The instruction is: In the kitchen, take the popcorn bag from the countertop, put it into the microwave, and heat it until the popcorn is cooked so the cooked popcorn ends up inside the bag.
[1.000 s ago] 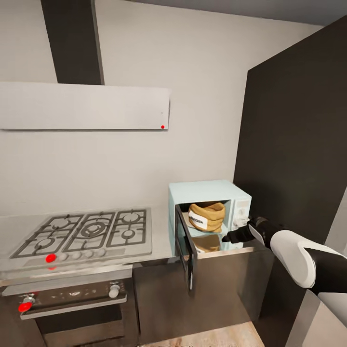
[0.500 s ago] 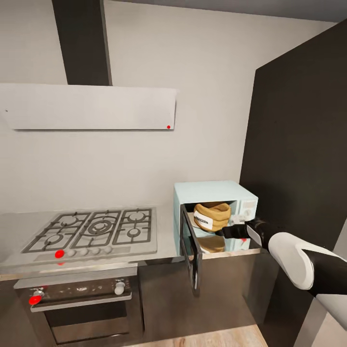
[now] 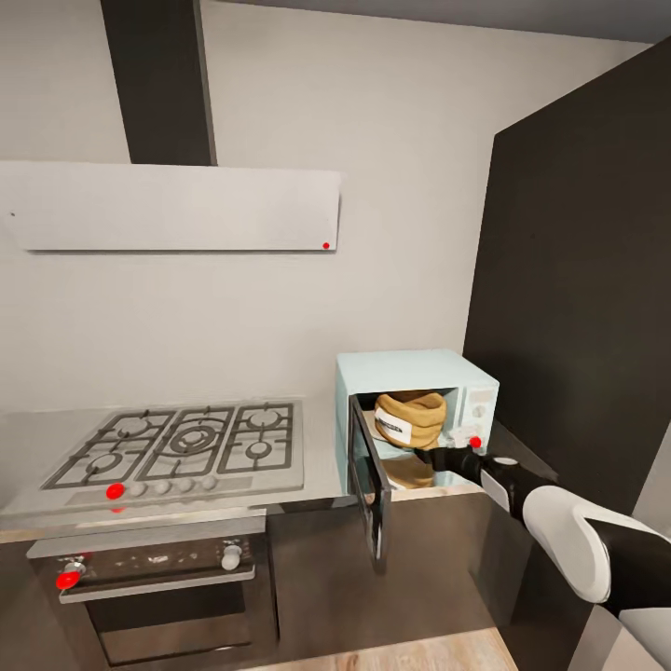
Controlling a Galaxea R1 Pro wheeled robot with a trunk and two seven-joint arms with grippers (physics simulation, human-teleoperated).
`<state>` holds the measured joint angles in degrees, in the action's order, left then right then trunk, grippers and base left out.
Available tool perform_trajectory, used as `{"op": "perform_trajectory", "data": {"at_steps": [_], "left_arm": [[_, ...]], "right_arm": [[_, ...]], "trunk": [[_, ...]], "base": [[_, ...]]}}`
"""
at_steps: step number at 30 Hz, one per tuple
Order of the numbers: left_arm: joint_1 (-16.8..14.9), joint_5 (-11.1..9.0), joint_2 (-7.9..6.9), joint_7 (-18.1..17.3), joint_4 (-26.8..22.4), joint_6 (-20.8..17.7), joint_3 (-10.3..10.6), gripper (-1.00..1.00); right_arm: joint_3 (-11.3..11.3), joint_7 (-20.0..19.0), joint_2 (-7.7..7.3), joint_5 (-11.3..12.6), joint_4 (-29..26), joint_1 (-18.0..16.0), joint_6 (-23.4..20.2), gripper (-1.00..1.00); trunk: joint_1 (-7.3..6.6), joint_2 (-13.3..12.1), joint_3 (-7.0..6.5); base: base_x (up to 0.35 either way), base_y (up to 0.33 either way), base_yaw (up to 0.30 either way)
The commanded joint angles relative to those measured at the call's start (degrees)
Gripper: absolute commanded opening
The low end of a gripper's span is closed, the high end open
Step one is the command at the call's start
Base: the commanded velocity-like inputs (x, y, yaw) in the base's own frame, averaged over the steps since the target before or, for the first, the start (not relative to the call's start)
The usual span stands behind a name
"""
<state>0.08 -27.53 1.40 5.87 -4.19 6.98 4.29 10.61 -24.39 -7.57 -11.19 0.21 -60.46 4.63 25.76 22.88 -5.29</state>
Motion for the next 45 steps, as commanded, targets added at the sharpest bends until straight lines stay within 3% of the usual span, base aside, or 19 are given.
{"op": "perform_trajectory", "data": {"at_steps": [1,4,9,21,40,45], "left_arm": [[0.0,-0.4,0.01,0.3,0.0,0.1,0.5,1.00],[0.0,-0.3,0.01,0.2,0.0,0.2,0.6,1.00],[0.0,-0.4,0.07,0.3,-0.1,0.1,0.6,1.00],[0.0,-0.1,0.01,0.2,0.0,0.1,1.1,1.00],[0.0,-0.2,0.01,0.2,0.0,0.1,1.2,1.00],[0.0,-0.1,0.01,0.2,-0.1,0.2,1.2,1.00]], "right_arm": [[0.5,-0.2,-0.11,1.1,0.1,0.2,1.6,1.00],[0.5,-0.2,-0.45,4.5,0.0,0.6,3.8,1.00],[0.5,-0.1,-0.29,5.2,0.0,0.6,5.9,1.00],[0.5,2.8,-0.09,4.9,0.0,0.6,7.7,1.00],[0.1,2.7,0.22,4.5,0.0,0.6,7.4,1.00],[0.0,2.2,0.12,2.9,0.0,0.6,7.4,1.00]], "trunk": [[0.02,0.0,0.02],[0.02,0.0,0.02],[0.02,0.0,0.02],[0.02,0.0,0.02],[0.02,0.0,0.02],[0.02,0.0,0.02]], "base": [[0.000,0.000,0.000],[0.000,0.000,0.000],[0.000,0.000,0.000],[0.167,0.000,0.000],[0.310,0.000,0.000],[0.099,0.000,0.000]]}}
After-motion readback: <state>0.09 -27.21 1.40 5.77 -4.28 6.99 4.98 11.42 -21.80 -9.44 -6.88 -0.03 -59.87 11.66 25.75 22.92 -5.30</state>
